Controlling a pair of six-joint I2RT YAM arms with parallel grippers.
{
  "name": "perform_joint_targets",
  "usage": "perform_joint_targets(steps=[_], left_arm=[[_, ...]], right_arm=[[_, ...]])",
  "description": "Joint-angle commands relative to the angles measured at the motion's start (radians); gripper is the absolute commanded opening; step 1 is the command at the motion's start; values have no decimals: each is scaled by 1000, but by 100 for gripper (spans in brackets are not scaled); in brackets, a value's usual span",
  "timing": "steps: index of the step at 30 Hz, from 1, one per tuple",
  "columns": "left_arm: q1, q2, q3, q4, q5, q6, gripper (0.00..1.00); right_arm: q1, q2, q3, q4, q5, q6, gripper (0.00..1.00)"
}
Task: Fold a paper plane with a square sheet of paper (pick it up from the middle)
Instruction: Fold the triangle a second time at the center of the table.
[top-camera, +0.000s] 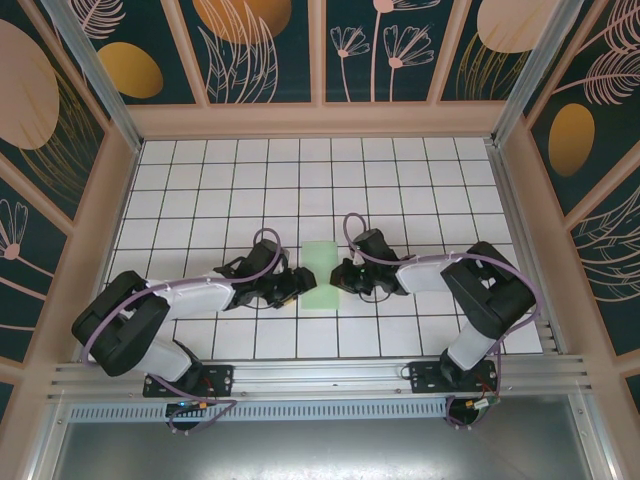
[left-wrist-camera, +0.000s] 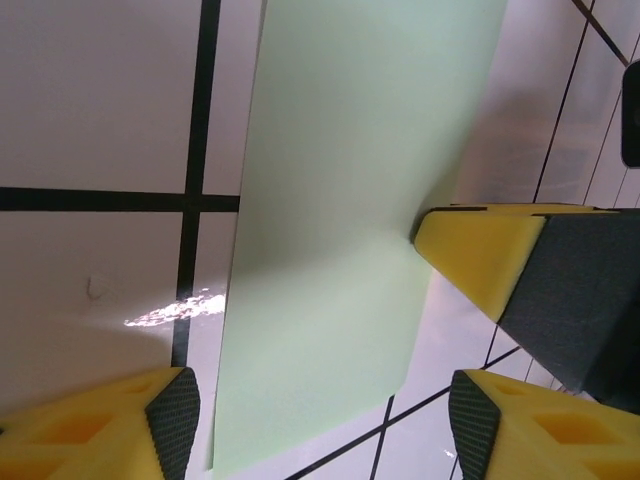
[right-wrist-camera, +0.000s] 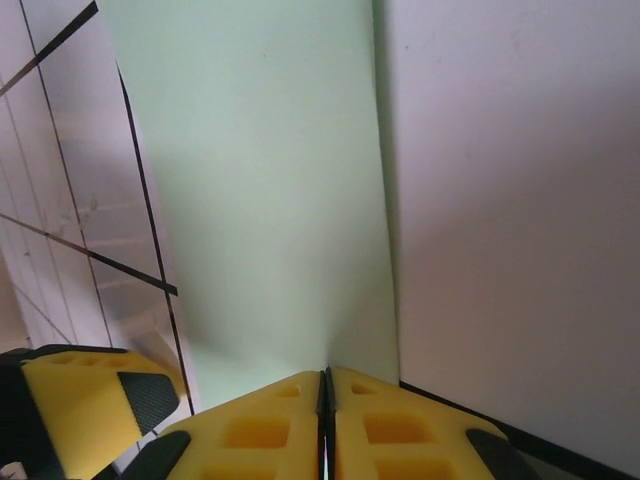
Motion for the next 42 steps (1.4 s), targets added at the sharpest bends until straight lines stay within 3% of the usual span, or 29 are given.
perform_joint_targets(steps=[1, 11, 21, 28, 34, 37, 42], left_arm=[[-13, 14, 0, -4, 16, 11, 70], [-48, 47, 36, -23, 8, 29, 70], [-59, 29, 69, -115, -117, 45, 69], [50, -98, 35, -147, -192, 47, 74], [115, -102, 54, -112, -195, 123, 75], [143, -48, 91, -61, -171, 205, 72], [190, 77, 166, 11, -101, 271, 58]], right_arm=[[-30, 2, -61, -32, -17, 24, 15], [-58, 8, -86, 8, -53, 38, 17], [-34, -4, -32, -80, 20, -35, 18], [22, -105, 188, -304, 220, -195, 26], [26, -26, 324, -373, 283, -219, 33], [19, 18, 351, -362, 280, -199, 32], [-34, 63, 343, -298, 211, -152, 25]])
